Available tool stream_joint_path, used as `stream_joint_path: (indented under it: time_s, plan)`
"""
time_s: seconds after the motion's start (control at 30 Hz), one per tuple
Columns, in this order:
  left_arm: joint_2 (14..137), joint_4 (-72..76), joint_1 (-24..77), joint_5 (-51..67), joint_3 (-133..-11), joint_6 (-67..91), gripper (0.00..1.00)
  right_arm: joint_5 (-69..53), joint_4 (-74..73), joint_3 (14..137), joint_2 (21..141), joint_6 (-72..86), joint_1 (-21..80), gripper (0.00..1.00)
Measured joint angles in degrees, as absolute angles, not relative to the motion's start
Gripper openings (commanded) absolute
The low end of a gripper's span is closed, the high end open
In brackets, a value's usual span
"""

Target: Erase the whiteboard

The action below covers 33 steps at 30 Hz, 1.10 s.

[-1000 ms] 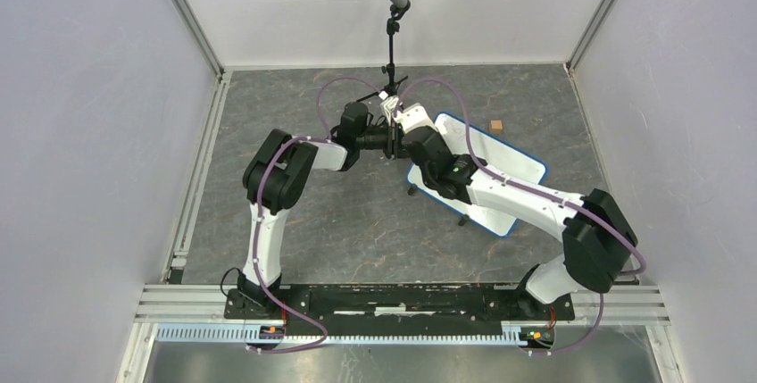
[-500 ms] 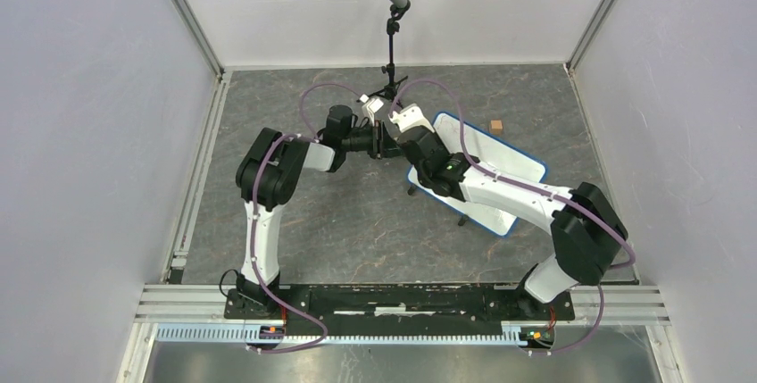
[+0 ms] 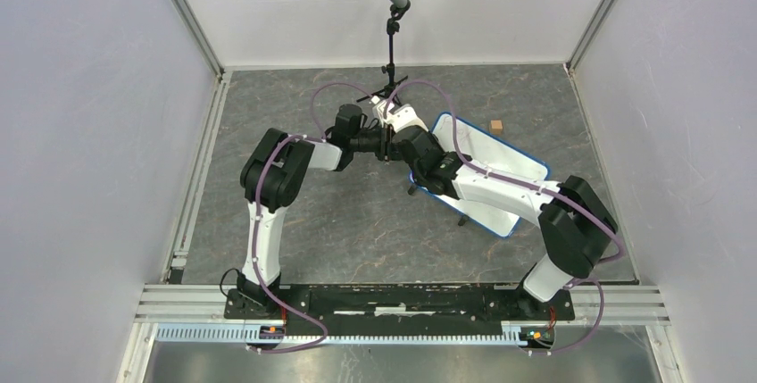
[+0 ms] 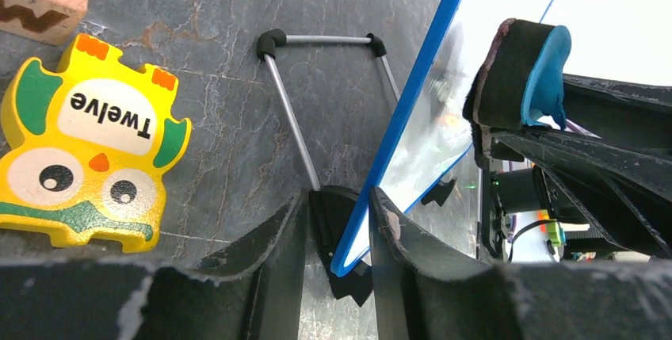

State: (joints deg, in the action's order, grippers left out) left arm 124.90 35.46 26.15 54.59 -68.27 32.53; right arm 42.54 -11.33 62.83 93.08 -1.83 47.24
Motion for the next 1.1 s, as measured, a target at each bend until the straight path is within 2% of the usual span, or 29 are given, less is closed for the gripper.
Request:
stream_joint_path:
  time_s: [0.13, 0.53, 0.73, 0.97, 1.1]
  plan:
    - [124.92, 34.44, 26.17, 54.70, -68.58, 32.49, 0.49, 42.54, -9.65, 62.83, 93.73, -2.33, 47.24, 0.17]
    - [124.88, 37.98, 26.92, 55.99, -65.80, 34.04, 0.56, 42.46, -8.73, 59.92, 92.64, -2.92, 47.20, 0.19]
    - [124.90, 43.42, 27.42, 57.12, -65.43, 37.41, 0.48, 40.97, -13.26, 58.59, 90.48, -3.49, 46.33, 0.15]
    - [125.27, 38.89, 28.56, 56.86, -66.65, 36.88, 0.44, 41.06, -16.43, 58.92, 90.83, -4.47, 46.13, 0.15]
    - [125.73, 37.28, 28.69, 56.45, -67.31, 36.56, 0.33, 41.06, -17.30, 60.10, 92.05, -4.95, 46.13, 0.14]
